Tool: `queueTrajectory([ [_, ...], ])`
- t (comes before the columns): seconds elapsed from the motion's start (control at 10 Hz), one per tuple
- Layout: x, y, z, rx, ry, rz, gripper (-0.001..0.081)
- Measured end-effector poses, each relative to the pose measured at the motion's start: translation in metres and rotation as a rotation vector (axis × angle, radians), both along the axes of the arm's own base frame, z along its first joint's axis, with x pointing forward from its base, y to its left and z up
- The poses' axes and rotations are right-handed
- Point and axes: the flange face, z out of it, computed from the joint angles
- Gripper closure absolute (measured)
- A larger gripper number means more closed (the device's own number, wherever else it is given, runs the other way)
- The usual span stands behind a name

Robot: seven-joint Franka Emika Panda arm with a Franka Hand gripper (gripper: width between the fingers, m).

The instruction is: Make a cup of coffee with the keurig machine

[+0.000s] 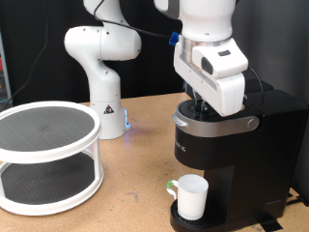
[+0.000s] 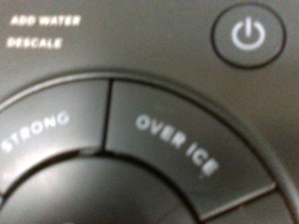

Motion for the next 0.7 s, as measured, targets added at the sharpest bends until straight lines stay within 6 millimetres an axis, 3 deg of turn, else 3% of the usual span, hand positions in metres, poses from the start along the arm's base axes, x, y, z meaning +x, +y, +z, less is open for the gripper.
queueTrajectory([
  [0.7, -0.0033, -0.0082, -0.0012, 0.083, -0.047, 0.012, 0.0804],
])
